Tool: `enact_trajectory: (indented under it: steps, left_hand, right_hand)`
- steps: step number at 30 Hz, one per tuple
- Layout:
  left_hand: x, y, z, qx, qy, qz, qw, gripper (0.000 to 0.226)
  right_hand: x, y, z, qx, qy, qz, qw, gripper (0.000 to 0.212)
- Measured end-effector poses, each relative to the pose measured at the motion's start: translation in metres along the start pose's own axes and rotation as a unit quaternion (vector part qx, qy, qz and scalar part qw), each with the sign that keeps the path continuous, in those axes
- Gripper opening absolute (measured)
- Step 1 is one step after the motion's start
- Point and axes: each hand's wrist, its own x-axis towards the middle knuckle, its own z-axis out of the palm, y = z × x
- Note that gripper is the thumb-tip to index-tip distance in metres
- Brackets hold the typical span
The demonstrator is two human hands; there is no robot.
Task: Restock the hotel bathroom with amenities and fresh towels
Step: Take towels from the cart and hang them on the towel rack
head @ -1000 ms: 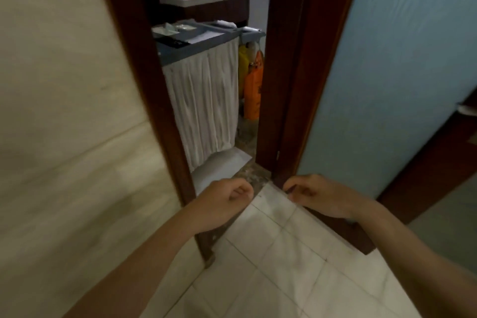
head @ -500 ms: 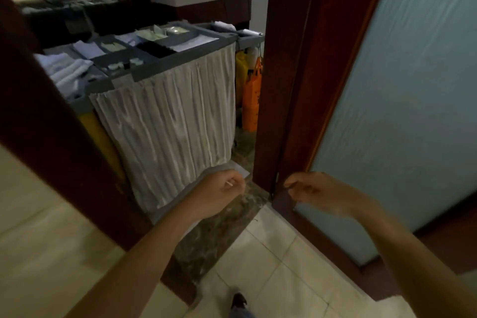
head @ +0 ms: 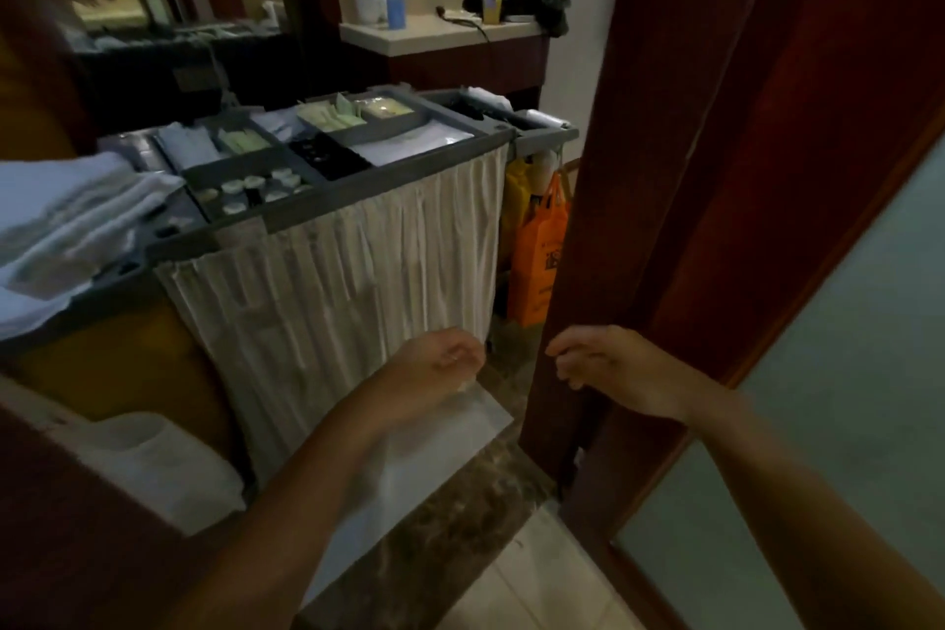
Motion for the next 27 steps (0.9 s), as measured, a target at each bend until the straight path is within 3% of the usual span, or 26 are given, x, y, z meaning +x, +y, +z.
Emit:
enact_trajectory:
  steps: [5,15,27]
  left_hand:
    - [0.051,-0.008,-0.031,0.064,0.013,0.0,0.998,0.022]
    - [0.141,-0.024,-0.107,0.087,0.163,-0.104,0.977,0.024]
    - [0.127,-0.078,-0.189,0.04,0.358,-0.212,0.909,0.016]
  right_hand:
    - [0.086,0.006,-0.02,0.006,-0.01,-0.055,0.998,0.018]
    - [0.276,0.0,-0.072,-0.02,-0.119,-0.186,0.975,0.016]
    - [0.442,-0.078,-0.039,-0.051,-0.22,-0.304,0.926,0.018]
